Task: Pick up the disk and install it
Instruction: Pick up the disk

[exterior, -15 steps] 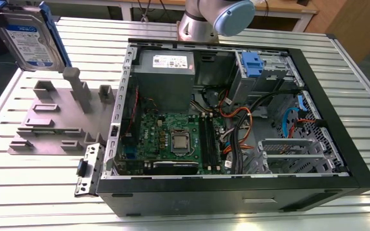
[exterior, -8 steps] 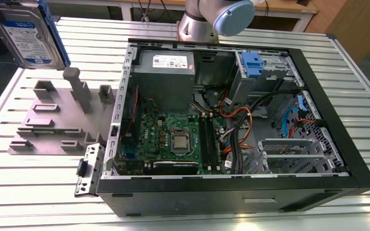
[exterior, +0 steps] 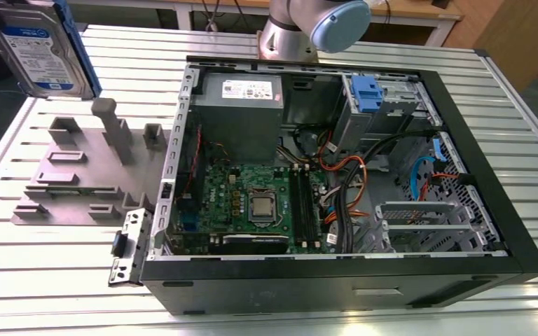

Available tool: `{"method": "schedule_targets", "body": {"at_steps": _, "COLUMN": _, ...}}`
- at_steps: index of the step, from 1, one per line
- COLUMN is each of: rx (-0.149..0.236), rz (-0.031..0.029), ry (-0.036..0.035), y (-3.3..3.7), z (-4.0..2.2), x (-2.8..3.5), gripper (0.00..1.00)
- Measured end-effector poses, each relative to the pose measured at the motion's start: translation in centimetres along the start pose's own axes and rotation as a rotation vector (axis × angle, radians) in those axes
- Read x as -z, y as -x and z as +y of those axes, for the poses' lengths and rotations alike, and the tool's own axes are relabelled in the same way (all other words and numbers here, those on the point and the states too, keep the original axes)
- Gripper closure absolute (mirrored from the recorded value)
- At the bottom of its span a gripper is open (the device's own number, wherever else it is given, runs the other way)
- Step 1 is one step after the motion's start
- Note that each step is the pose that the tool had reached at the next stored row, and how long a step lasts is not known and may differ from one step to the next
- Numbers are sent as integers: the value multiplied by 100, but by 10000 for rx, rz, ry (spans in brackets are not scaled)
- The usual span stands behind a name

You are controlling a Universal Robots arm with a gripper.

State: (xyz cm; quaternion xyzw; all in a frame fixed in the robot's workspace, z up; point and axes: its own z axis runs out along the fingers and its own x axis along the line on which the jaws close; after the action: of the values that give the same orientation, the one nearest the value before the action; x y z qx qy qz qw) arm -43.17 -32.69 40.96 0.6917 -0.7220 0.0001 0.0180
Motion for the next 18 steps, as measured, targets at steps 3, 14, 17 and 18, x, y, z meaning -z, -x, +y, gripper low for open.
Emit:
{"method": "schedule_targets", "body": {"at_steps": 3, "rx": 0, "rz": 1, "ry": 1, "y": 0, "z": 0, "x": 12, "gripper": 64}}
{"method": "schedule_targets", "body": {"at_steps": 14, "rx": 0, "rz": 0, "ry": 1, "y": -1, "z": 1, "x": 37, "gripper": 64}}
{"method": "schedule_targets", "body": {"at_steps": 17, "rx": 0, "rz": 0, "ry": 1, "y": -1, "z": 1, "x": 40, "gripper": 64}}
{"method": "schedule_targets", "body": {"at_steps": 18, "rx": 0, "rz": 0, "ry": 1, "y": -1, "z": 1, "x": 40, "gripper": 64}}
